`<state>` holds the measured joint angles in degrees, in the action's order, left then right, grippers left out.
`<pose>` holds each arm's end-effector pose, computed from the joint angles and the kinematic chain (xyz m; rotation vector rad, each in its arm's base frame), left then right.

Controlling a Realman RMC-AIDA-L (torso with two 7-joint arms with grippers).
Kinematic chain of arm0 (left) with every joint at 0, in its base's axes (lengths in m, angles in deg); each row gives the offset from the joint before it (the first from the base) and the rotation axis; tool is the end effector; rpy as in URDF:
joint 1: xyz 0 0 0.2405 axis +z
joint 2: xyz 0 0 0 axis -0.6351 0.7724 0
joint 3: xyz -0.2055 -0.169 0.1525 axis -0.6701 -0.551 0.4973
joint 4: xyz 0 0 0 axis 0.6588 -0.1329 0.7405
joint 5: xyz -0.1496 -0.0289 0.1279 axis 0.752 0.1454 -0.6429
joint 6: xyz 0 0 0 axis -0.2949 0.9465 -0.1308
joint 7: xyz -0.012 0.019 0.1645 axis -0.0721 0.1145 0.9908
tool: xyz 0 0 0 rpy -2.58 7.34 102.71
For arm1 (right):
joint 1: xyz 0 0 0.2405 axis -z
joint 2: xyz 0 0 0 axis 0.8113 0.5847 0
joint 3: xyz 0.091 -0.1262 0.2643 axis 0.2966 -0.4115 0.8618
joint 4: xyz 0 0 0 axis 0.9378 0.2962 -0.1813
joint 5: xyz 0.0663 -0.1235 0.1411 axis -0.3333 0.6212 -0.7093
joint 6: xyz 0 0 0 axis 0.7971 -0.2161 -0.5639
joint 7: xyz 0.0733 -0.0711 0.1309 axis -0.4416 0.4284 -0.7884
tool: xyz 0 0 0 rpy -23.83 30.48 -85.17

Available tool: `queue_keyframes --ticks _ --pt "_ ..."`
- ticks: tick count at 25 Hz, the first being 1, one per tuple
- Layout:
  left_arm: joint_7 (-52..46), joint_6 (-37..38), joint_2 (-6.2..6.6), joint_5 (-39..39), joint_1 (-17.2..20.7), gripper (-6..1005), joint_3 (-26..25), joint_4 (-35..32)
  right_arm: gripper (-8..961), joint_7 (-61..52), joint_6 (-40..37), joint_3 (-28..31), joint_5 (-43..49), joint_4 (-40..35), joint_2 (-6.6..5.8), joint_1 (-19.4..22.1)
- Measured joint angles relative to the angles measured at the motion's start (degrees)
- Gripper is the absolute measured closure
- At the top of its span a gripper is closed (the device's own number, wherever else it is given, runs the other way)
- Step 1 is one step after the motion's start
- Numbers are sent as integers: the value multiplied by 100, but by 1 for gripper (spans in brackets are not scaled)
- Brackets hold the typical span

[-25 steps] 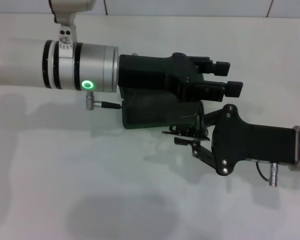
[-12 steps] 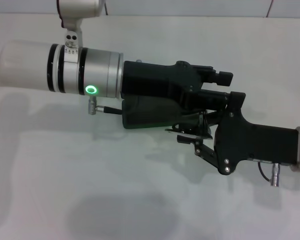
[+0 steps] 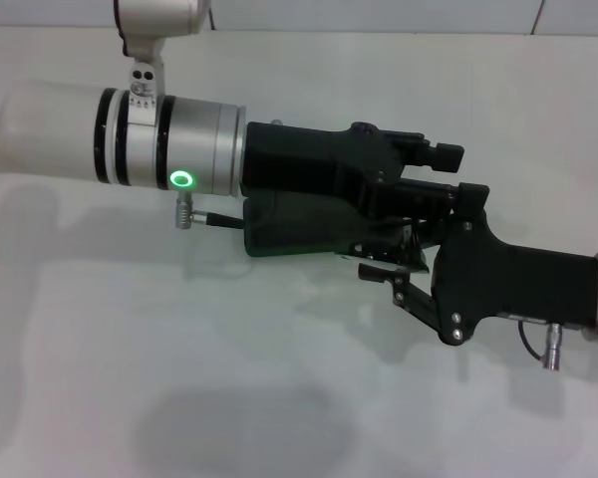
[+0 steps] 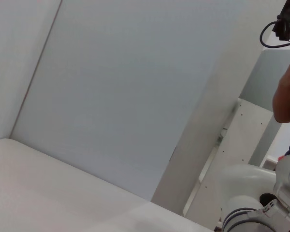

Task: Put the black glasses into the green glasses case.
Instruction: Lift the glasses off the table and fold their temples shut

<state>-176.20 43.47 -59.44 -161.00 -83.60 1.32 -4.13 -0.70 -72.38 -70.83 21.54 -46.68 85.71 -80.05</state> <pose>-0.1593 0.3693 -0.0878 2.8080 0.6032 0.9230 0.2211 0.3039 -0.0881 -2.6376 -0.3965 1.0573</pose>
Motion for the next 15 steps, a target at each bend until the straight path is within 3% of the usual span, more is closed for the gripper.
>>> queue_keyframes --ticks 7,15 --pt "-4 -1 6 82 46 271 -102 3 827 7 35 2 -63 2 -6 15" --pt "153 -1 24 114 211 271 -557 -8 825 6 -2 103 -245 49 -28 91"
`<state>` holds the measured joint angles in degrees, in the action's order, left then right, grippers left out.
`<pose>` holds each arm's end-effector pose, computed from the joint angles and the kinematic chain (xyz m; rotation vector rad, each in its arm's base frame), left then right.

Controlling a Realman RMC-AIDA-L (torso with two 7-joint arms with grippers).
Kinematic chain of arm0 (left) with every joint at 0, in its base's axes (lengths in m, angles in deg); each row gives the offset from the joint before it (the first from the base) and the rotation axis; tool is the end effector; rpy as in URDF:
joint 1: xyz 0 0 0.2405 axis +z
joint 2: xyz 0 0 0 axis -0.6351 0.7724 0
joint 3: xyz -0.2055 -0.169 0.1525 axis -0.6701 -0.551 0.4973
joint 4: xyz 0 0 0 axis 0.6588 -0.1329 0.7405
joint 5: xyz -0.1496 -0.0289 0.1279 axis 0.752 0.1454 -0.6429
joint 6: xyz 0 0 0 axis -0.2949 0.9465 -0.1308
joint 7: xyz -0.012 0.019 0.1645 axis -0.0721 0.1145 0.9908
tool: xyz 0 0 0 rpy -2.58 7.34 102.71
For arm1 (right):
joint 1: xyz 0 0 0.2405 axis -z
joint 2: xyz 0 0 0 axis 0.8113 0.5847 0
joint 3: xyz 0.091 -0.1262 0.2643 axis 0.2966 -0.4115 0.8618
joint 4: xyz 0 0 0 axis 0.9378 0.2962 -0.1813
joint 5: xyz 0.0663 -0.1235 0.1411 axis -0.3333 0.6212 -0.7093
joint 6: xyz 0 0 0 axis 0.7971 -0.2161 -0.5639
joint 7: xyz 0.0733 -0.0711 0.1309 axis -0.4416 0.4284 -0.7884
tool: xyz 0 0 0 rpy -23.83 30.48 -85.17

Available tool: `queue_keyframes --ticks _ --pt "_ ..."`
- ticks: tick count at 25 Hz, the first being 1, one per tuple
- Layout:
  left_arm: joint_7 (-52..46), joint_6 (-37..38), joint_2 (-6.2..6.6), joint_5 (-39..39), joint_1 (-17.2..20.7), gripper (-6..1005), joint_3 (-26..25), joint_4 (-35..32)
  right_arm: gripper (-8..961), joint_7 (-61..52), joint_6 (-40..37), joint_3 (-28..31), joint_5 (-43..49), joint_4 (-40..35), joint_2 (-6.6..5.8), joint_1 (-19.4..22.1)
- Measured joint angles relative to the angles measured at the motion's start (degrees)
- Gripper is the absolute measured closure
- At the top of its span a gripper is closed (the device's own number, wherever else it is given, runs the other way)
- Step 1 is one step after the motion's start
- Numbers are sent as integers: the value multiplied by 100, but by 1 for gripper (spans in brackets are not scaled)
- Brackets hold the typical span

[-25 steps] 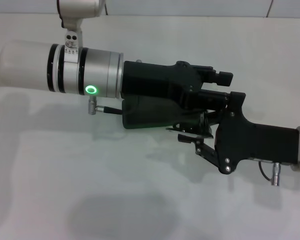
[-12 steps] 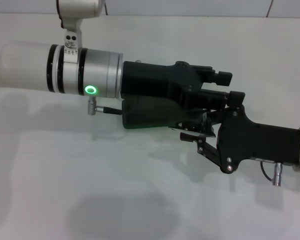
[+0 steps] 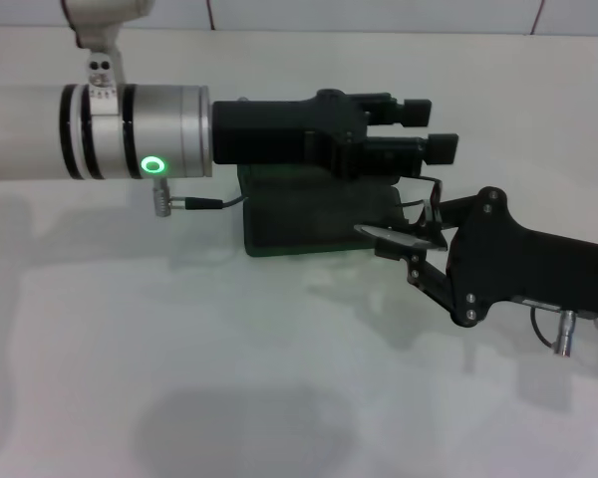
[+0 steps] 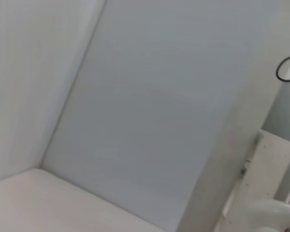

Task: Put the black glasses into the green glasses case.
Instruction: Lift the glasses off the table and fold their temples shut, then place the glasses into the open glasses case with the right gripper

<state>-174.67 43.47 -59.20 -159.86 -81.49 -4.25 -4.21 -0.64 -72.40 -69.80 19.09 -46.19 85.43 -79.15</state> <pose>-0.1709 0.3775 -0.0706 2.8342 0.6654 1.0833 0.2259 0.3077 -0.0796 -2.5821 -0.3406 1.0709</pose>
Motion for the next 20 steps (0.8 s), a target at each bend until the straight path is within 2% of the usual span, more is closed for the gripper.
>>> queue_keyframes --ticks 6,15,20 --pt "109 10 2 -66 51 271 -31 -31 823 -45 -23 38 0 4 -3 7" --pt "115 40 3 -98 -10 271 347 -55 820 -61 20 45 8 5 -15 -8" --pt "165 3 2 -17 11 271 149 -53 819 -62 24 51 41 13 -17 3"
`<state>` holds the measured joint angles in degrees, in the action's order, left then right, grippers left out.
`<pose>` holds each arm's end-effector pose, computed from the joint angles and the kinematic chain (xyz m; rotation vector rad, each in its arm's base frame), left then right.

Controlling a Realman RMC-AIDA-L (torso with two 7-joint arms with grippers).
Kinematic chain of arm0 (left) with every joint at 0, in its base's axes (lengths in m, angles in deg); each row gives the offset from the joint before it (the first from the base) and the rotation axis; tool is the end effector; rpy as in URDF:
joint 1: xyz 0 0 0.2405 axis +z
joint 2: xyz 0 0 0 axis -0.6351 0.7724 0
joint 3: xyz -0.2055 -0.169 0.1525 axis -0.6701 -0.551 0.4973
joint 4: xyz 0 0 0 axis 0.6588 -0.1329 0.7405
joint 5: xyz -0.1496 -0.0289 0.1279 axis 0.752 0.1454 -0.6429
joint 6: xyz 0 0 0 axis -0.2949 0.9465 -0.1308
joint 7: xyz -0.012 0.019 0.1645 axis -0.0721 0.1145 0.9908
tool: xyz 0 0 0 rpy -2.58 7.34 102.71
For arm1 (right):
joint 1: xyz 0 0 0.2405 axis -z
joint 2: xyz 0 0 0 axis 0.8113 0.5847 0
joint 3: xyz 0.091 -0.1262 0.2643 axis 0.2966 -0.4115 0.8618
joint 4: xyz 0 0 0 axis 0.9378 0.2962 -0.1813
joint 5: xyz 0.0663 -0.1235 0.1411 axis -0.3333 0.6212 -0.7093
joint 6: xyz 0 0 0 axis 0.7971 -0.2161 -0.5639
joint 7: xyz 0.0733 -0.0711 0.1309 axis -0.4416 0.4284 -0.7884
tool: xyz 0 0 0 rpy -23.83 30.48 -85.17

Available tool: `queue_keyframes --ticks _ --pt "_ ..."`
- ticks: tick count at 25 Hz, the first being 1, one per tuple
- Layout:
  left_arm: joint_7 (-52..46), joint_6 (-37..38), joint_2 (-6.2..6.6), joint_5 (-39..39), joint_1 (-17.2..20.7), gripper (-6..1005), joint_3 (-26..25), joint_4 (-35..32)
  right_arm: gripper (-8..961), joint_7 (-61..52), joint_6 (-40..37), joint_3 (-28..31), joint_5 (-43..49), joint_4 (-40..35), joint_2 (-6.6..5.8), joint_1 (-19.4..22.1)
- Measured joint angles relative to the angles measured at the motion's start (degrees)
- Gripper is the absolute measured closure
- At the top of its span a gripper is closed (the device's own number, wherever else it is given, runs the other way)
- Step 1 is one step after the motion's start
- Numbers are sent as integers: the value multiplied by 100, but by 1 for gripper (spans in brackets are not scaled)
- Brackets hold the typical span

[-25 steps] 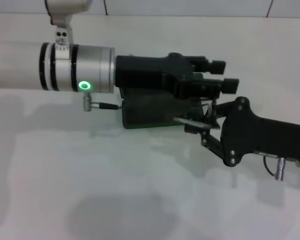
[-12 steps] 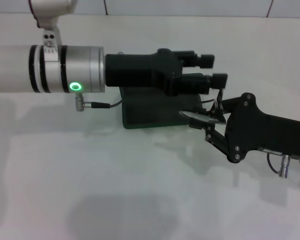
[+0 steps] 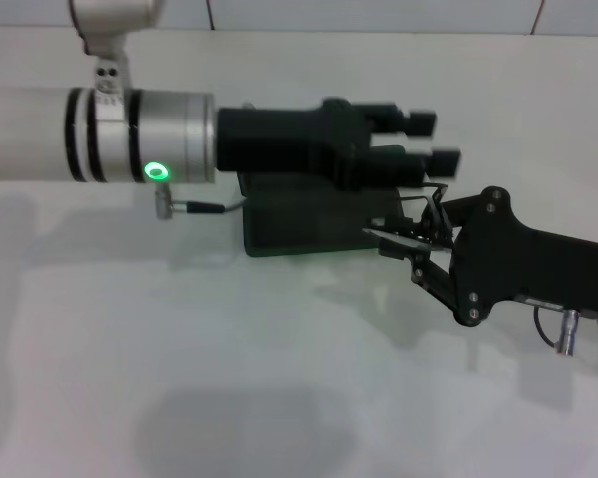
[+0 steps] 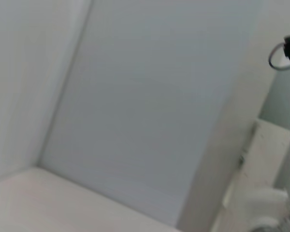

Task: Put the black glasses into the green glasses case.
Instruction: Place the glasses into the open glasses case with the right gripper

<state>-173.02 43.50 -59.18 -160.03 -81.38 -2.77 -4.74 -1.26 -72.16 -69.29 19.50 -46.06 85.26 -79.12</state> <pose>-0.1709 0.3747 -0.0732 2.8562 0.6047 1.0515 0.2284 0.3092 -0.0784 -2.5856 -0.3230 1.0598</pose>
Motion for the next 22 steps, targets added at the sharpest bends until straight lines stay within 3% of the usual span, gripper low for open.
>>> queue_keyframes --ticks 5,8,11,16,19,22 --pt "277 -23 -15 37 111 271 -741 46 817 30 175 -18 19 93 6 -12" --pt "392 -134 -19 41 243 272 -1301 54 816 181 788 -161 40 -95 36 20" --pt "405 -358 0 63 359 272 -1631 29 815 201 1904 -579 0 -785 46 210" --pt "379 -661 63 110 487 272 -1712 16 814 78 4144 -1605 -61 -2097 44 437" --pt "364 -728 81 112 502 272 -1718 14 813 -240 5350 -2244 -92 -2549 40 324" --pt "360 -735 94 112 505 272 -1722 11 812 -517 6011 -2691 -65 -2689 26 123"
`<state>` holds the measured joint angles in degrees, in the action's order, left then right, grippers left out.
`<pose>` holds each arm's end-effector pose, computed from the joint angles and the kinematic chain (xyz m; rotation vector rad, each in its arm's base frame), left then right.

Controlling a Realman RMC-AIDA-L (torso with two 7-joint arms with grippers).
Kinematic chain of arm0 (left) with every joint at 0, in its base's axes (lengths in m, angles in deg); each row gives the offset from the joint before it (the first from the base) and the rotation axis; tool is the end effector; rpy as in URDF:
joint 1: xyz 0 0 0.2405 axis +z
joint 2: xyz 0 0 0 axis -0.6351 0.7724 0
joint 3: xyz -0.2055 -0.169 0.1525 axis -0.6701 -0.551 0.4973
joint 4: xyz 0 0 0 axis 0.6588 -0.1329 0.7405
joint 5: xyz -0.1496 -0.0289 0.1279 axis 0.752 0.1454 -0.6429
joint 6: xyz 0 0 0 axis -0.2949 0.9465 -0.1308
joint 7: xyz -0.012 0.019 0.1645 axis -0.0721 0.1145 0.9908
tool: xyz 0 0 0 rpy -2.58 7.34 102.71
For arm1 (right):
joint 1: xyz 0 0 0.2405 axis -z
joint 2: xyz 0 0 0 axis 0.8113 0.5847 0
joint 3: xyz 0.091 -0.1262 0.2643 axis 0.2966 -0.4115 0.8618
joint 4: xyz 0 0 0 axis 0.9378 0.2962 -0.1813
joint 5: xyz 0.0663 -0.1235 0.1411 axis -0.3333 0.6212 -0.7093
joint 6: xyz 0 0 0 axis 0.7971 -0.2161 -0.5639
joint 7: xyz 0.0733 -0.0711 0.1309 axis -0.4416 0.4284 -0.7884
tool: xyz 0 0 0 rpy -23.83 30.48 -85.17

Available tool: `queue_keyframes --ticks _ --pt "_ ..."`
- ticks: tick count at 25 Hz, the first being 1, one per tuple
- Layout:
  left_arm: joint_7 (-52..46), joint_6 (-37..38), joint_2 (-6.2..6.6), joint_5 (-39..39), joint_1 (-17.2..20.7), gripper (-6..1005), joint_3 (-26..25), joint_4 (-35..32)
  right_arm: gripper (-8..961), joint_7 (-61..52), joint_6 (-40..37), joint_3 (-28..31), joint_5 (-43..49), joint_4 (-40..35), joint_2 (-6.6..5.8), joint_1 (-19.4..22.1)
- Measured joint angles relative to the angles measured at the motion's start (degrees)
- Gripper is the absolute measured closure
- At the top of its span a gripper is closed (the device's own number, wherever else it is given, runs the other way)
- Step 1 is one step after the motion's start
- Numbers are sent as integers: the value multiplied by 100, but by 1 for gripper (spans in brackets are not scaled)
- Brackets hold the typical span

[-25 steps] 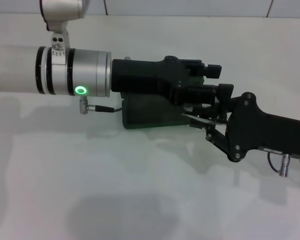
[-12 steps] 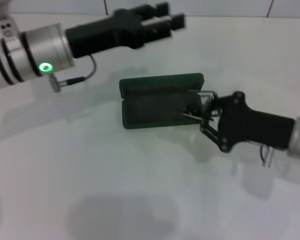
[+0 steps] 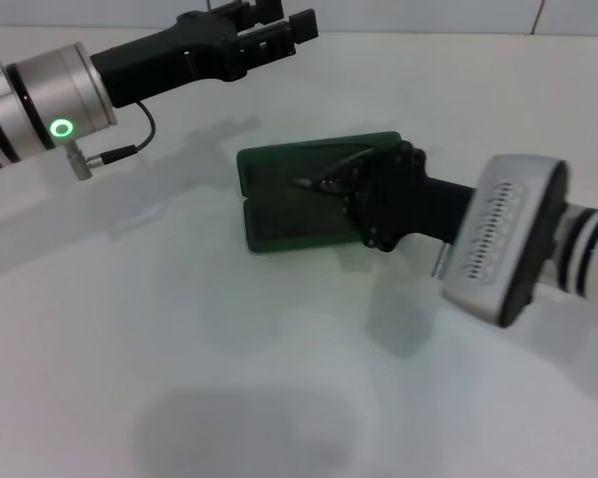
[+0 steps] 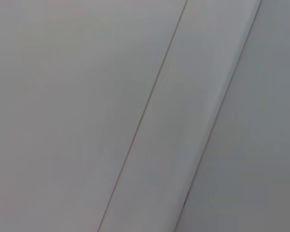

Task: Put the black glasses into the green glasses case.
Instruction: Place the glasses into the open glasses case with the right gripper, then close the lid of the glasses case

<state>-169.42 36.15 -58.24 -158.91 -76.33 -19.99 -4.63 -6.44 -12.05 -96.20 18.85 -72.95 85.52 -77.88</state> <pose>-0.2274 0.4094 -0.0193 -2.4296 -0.7421 -1.1651 0.1965 0.3633 -0.1384 -2.4575 -0.3837 0.3135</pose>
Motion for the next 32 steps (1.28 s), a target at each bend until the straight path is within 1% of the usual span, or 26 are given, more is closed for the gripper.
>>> queue_keyframes --ticks 4,7,13,17,20,21,22,25,28,30,31,32 --pt "27 -4 2 -13 -23 272 11 -1 811 -100 694 -495 -24 -35 10 -161" --pt "37 -40 3 -28 -45 272 22 0 810 -234 912 -719 -32 -45 15 -213" --pt "39 -160 3 -45 -61 272 47 0 794 -643 934 -764 -32 -19 18 -215" --pt "39 -164 11 -53 -58 272 46 0 784 -782 788 -759 -32 -10 17 -174" --pt "40 -177 20 -57 -53 272 46 0 778 -997 318 -671 -28 2 0 -161" --pt "38 -196 21 -69 -53 272 45 0 776 -1169 -153 -521 -8 83 -25 -170" --pt "32 -223 21 -97 -56 272 47 0 774 -1169 -153 -521 -8 83 -25 -170" --pt "3 -321 21 -241 -68 272 58 0 770 -1371 -1020 -135 26 385 -39 -212" --pt "-34 -546 21 -418 -98 272 68 0 769 -1507 -1885 381 33 747 -42 -241" --pt "-157 -884 21 -639 -151 272 117 -4 768 -1555 -2524 878 40 1044 -60 -242" --pt "-394 -1340 21 -954 -238 272 285 -8 768 -1570 -2815 1091 39 1161 -85 -240" --pt "-394 -1340 21 -954 -238 272 285 -8 767 -1592 -3167 1322 44 1331 -131 -238"
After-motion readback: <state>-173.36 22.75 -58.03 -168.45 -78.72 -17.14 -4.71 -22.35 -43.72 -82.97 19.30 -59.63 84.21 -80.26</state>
